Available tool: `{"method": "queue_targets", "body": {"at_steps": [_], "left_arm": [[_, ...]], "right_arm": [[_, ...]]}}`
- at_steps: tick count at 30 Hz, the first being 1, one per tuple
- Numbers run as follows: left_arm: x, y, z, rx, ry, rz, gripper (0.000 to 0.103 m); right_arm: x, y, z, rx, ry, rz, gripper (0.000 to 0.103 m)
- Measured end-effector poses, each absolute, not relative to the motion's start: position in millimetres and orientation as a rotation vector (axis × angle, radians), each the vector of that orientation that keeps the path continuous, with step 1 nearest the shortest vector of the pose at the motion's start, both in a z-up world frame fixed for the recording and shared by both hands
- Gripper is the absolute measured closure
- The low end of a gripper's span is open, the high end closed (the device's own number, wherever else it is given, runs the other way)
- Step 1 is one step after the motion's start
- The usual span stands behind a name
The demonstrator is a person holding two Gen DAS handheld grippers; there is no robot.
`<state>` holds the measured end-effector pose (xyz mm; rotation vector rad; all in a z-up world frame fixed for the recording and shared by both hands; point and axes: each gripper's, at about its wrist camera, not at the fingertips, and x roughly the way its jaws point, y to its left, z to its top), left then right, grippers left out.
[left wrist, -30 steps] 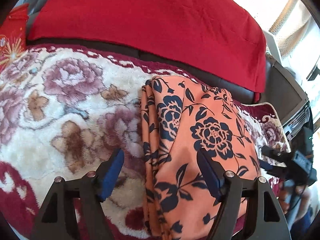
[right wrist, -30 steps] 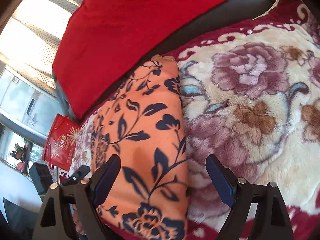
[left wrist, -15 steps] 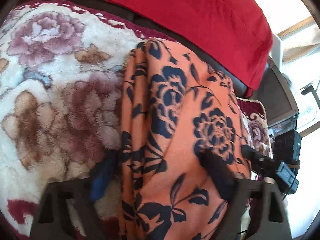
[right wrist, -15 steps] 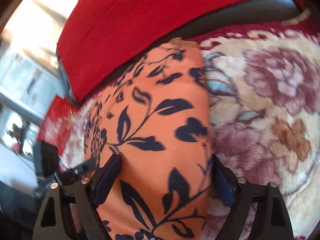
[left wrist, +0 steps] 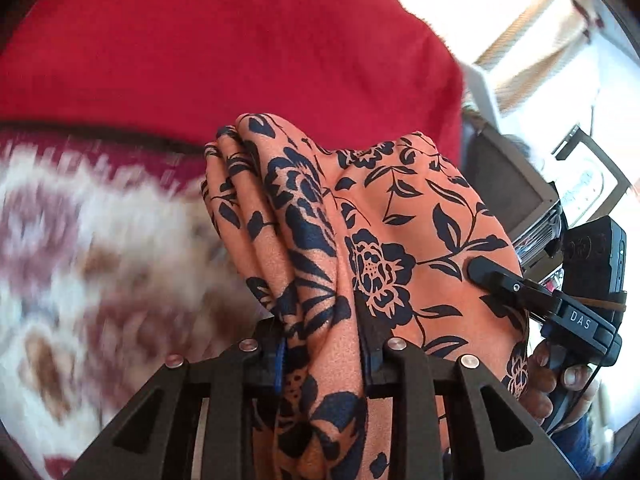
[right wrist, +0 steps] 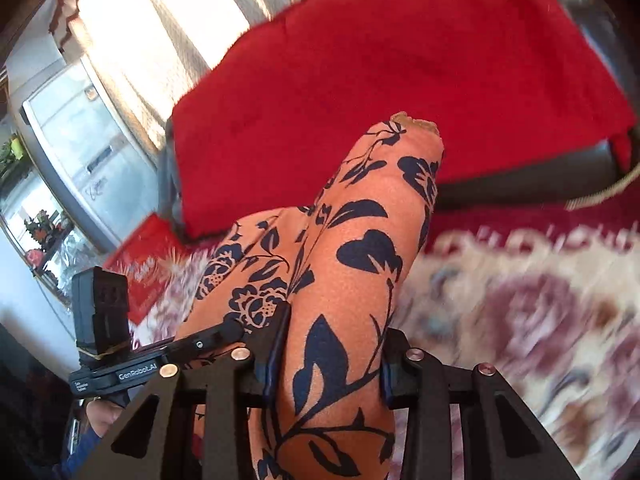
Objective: Fold small clothes
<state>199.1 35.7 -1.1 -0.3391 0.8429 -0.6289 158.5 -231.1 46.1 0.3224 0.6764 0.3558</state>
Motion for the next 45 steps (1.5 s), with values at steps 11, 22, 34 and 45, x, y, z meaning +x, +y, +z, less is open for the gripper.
{"method": "queue_targets", "body": {"at_steps": [11,22,34,45], "left_arm": [[226.9,-18.5,-2.6,-0.219,0.856,-0.599,0.071],[196.2,12.7,-22.7,-0.149,0.839,-0.464,0.048],[178.2,13.7,-52.0,-0.106,0.875,-0.425,0.045],[173.2,17.3,-51.0,-0.074,0.893,-0.327,0.031]], "right_arm": [[197.6,-306.4,12.5,0.463,0.702,0.281,0.062],[169.4,-333.3,-5.6,0.451,0.721,0.153,0.053],[184.6,-265.5,-23.5,0.397,0.855,0.298,0.034],[192.2,-243.6,-27.5,0.328,0.849,0.187,0.016]]}}
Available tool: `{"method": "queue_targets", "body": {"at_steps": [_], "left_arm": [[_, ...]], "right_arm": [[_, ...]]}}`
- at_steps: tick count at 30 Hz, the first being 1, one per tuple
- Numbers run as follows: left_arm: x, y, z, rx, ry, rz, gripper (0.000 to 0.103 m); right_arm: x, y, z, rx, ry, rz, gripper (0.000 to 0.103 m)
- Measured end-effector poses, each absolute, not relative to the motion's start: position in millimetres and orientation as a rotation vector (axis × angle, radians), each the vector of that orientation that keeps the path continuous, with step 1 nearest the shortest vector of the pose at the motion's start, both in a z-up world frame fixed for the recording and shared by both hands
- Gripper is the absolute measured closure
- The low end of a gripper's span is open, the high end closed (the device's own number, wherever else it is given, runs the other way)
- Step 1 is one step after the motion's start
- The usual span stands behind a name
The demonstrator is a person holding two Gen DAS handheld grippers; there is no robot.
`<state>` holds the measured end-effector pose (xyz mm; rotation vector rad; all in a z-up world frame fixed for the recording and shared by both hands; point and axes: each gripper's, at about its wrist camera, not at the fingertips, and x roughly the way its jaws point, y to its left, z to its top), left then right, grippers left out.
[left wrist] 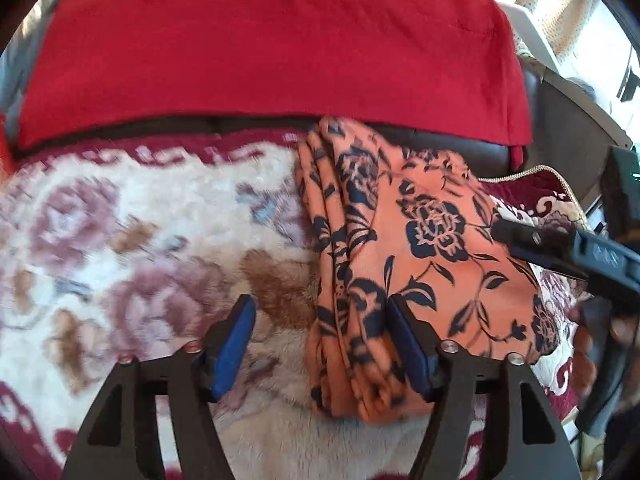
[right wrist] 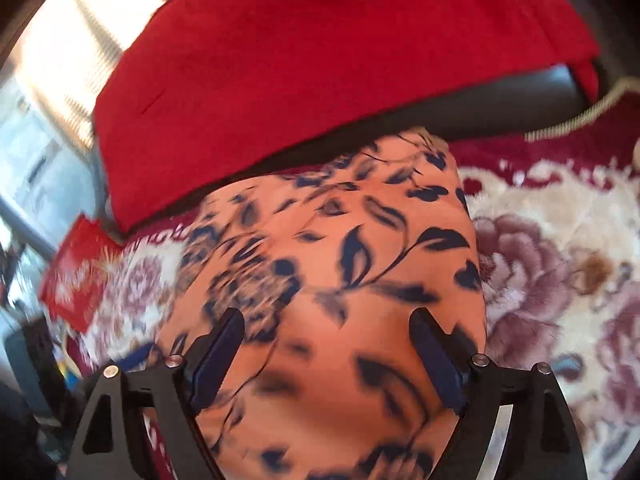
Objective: Fold small clothes
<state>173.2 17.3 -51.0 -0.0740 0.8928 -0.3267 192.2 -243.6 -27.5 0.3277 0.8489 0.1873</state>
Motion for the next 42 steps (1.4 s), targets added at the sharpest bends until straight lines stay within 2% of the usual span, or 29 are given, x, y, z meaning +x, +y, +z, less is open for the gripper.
{"method": "queue_targets", "body": {"at_steps": [4,7,9,20,24,42], "left_arm": [[143.1,15.9,-20.1,-0.014,0.794,-0.222,0.014],[114.6,15.9,0.7,0.011,0.733,-0.189,0.011],[95.8,11.9,10.2,0.044,0.709,-0.185,0.011],[12.2,3.3,37.9,0.069,0.662,-0.170,0.010],[-2.7,2.4,47.7,0.070,0.636,-0.163,0.004],[-13.5,20.9,65.9,-0.013,0.628,-0.177,0.002]], "right_arm": [[138.9,-224.9,-1.4,0.238,0.769,0.141,0.016],[98.2,-222.5,12.1,0.206,0.735,0.105,0.012],[69.7,-219.8,12.8,0.169,0.724,0.049,0.002],[-14.0,-207.5,21.8,0.083,0.698,-0.101,0.001],[-18.9,-204.8,29.9,0.071,0.697,-0.145,0.000],[-28.2,-181.9,48.3,0.071,0.692,-0.077,0.000]]}}
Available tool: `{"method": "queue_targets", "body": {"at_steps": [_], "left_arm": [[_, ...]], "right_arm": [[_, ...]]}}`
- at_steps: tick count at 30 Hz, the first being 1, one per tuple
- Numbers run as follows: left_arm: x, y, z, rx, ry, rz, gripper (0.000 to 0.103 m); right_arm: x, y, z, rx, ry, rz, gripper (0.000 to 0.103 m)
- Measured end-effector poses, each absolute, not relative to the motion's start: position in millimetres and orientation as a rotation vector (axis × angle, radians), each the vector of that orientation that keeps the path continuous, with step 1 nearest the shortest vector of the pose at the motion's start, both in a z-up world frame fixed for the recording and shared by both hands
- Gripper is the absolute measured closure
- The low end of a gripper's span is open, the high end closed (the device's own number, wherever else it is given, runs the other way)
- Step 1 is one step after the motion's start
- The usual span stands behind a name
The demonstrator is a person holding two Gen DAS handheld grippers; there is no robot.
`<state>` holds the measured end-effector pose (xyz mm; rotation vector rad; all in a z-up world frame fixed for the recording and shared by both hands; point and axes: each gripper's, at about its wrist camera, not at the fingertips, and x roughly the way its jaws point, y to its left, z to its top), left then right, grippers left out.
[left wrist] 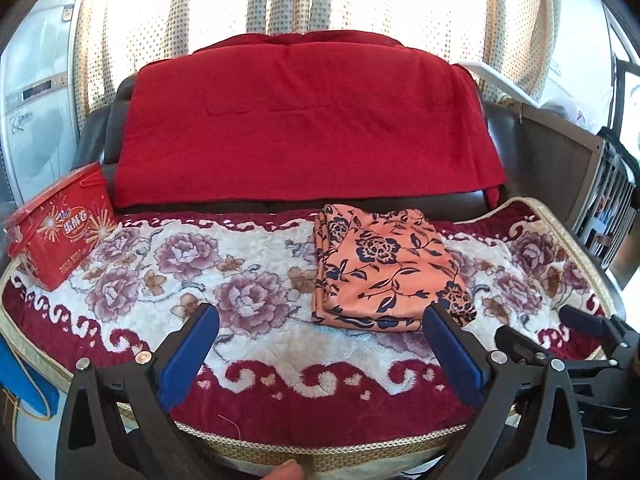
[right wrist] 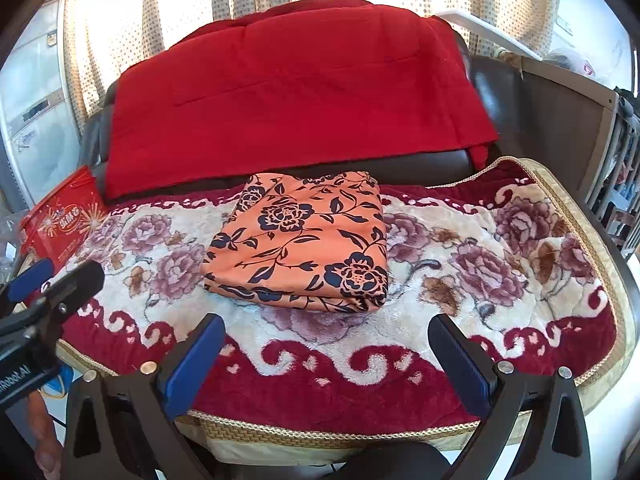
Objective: Fold small clothes
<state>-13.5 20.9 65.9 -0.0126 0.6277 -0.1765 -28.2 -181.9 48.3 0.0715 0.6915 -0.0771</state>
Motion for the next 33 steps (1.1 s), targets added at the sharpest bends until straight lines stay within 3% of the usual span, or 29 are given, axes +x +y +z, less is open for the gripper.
{"method": "queue_targets", "body": {"at_steps": [33], "left_arm": [[31.3,-6.0,61.3,0.082,0.602,-0.154,0.002]], "right_arm": [[17.0,-196.7,37.4,0.080,0.729,-0.075,0.000]]}}
